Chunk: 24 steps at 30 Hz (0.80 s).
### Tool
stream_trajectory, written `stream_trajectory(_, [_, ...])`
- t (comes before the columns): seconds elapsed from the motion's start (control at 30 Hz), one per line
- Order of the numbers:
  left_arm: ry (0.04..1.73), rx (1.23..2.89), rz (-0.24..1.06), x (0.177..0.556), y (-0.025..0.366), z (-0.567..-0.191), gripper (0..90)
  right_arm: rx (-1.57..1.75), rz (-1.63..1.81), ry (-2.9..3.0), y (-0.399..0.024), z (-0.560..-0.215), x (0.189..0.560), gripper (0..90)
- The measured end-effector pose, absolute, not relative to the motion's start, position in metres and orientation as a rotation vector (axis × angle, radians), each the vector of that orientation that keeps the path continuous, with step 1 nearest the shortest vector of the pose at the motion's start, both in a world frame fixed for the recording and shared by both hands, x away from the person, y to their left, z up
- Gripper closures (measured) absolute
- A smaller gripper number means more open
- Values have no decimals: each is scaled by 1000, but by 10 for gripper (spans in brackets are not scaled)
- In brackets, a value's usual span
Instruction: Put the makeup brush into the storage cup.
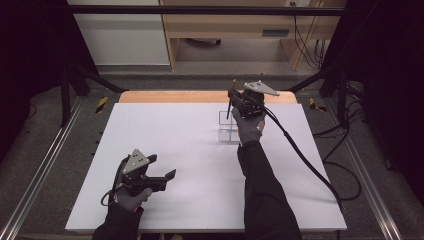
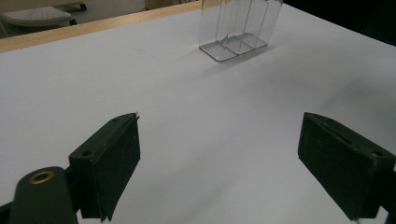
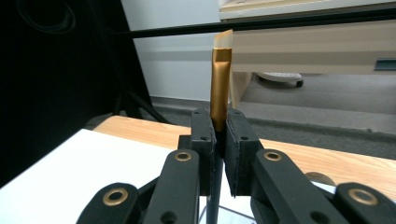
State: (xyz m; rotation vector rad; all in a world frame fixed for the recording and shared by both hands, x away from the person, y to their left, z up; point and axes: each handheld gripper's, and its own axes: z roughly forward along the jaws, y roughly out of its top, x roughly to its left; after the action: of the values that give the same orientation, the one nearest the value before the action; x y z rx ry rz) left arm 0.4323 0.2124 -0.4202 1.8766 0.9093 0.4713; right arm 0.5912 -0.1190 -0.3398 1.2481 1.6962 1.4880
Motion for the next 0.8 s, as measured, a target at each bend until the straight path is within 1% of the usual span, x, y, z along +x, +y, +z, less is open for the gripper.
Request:
stream_trajectory(0.37, [908,1875,471,432,213,-420,122,1264,1440,1704,-115,-351,600,838])
stream_trajectory(0.8, [906,1874,471,431,213,-419,122,1276,1422,1708,-110,-360,602,838])
